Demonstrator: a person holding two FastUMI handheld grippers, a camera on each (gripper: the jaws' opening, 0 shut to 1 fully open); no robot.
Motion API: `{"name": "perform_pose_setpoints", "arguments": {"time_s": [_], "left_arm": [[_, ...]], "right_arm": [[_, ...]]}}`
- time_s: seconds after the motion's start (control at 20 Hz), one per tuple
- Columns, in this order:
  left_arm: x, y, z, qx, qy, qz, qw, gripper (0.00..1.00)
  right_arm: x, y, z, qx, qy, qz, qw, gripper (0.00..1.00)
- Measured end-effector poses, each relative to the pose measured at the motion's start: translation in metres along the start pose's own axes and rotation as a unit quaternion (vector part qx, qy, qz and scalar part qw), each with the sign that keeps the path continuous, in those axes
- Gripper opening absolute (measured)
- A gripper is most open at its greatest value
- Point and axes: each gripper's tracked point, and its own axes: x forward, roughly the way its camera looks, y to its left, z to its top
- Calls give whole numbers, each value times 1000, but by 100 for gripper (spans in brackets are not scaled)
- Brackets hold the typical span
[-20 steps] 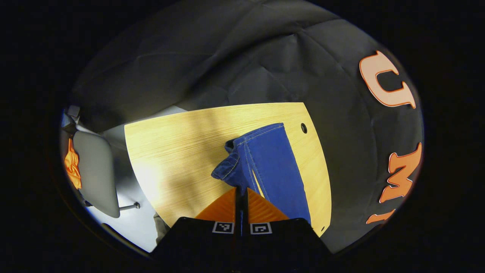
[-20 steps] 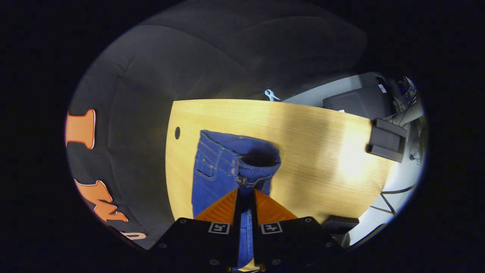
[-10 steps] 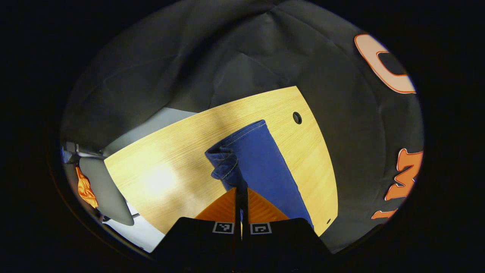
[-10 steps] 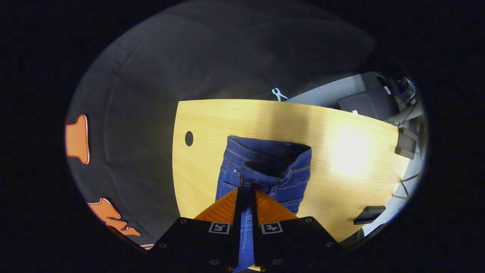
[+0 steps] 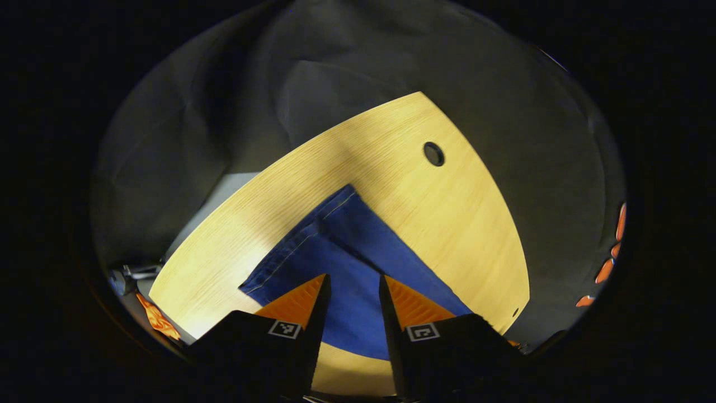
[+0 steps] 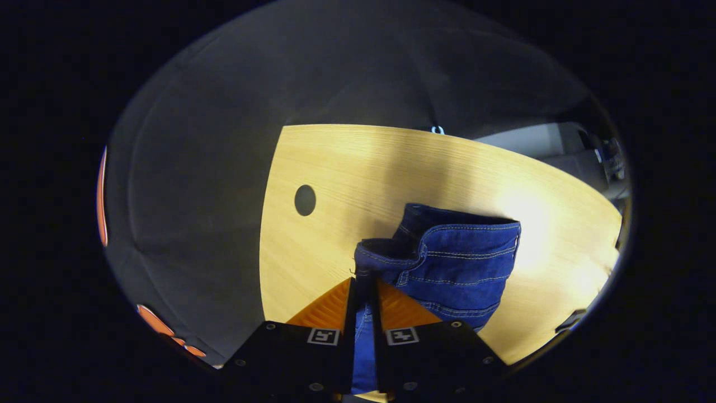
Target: Grasp the waist and the cuffs of the jeans and fold them to make the two legs overlap; first hold the waist and fold one-third of the jeans toward the cuffs, then hold the cuffs and fold the remaining one-third in the same direction to finish folding.
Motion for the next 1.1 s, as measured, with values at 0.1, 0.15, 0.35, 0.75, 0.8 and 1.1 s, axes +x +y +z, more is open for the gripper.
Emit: {"name": "perform_pose_setpoints", "arguments": {"time_s": [0.1,0.15,0.35,0.75,0.8,1.1], "left_arm": [[-14,-15,11,53,-43,-6,998,77],[-22,-19,16,75,-66,-6,995,86],[-56,-44,28,143,-168,-20,975,91],[-155,-103,-4,258,-364,-49,893,95],[-166,-110,-9,274,-385,-50,880,95],[-243,-149,-63,320,-498,-96,800,93]], "right_arm": [[-11,12,2,-47,-19,19,999,36],[-20,14,1,-64,-29,23,997,51],[-61,11,5,-132,-91,20,987,78],[-122,-21,0,-270,-213,-22,939,93],[-123,-23,-6,-287,-219,-23,932,94],[-106,-42,-7,-339,-220,-59,913,97]]}}
